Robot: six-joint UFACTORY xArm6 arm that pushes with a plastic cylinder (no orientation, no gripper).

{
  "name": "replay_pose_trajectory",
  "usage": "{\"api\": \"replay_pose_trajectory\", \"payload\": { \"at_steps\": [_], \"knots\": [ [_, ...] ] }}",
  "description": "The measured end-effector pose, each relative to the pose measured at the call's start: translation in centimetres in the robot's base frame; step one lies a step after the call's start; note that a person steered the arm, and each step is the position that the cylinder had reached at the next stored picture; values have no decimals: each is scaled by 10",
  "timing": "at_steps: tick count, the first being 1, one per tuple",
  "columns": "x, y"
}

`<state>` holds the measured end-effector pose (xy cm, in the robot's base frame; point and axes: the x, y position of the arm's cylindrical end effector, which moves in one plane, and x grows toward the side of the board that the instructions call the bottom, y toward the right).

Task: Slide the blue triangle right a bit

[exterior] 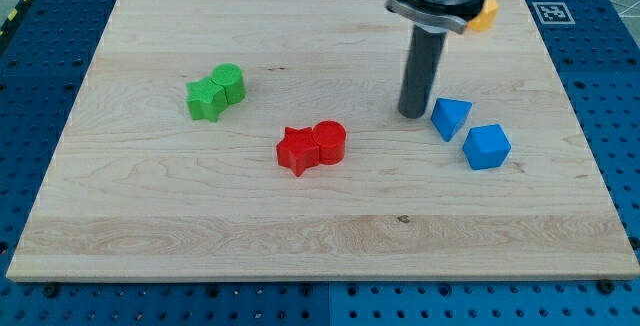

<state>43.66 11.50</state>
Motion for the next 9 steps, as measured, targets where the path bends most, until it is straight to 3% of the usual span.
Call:
{"api": "replay_pose_trajectory", "payload": {
  "at_steps": [2,6,9],
  "knots": [
    [4,41],
    [5,29],
    [-14,70]
  ]
}}
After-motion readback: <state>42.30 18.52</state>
